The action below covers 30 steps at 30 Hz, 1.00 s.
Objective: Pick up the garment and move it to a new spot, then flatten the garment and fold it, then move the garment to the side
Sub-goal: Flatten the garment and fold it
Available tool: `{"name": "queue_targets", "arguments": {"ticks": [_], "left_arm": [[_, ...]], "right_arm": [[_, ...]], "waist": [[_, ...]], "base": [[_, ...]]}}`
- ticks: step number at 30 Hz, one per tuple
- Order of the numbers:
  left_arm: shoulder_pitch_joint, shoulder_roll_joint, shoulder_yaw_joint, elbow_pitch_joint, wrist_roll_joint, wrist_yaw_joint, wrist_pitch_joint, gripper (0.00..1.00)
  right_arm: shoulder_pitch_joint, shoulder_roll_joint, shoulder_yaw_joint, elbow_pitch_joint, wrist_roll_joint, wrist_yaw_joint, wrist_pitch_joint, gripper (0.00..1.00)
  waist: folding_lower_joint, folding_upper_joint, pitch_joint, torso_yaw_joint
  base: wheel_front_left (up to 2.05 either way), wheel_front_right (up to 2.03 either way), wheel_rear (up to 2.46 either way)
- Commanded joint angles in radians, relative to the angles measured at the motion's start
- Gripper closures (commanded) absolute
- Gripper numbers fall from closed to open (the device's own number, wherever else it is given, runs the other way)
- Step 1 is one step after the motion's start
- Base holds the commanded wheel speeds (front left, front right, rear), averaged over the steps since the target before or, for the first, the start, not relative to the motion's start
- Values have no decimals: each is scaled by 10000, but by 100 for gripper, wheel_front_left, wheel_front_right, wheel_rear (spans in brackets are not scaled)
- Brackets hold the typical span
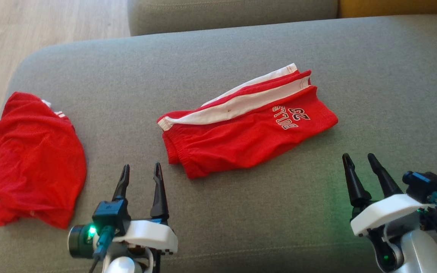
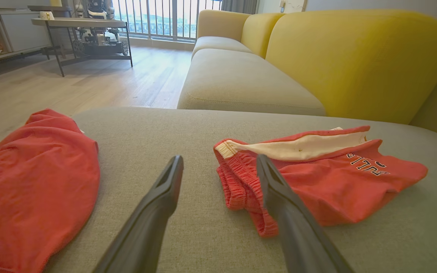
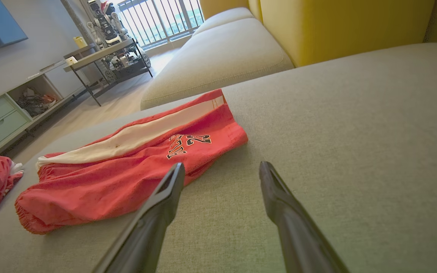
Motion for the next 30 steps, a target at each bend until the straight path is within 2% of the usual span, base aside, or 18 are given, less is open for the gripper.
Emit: {"name": "queue_targets", "arguments": {"ticks": [1,9,16,21,30], "left_arm": [[-359,7,220,-268,70,-43,-53,0],[-612,7,-48,-131,71,2,-53,0],[-874,7,-289,-79,101,91,-53,0],[-956,7,-459,-91,60,170,-53,0],[-1115,7,-762,-223,-9,305,-53,0]], "right_arm": [[-373,55,152,-385,190,-2,203,0],[-1223,213,-418,158,2856,-2,1525,0],[-2277,223,-1150,1420,4176,-2,2732,0],[-2848,152,-1700,2376,4332,-2,3166,0],[-3847,72,-2505,4234,3657,-2,3272,0]], "waist": [[1,0,86,61],[1,0,669,566],[1,0,1155,1189],[1,0,1342,1518],[1,0,1659,2108]], "base": [[0,0,0],[0,0,0],[0,0,0],[0,0,0],[0,0,0]]}}
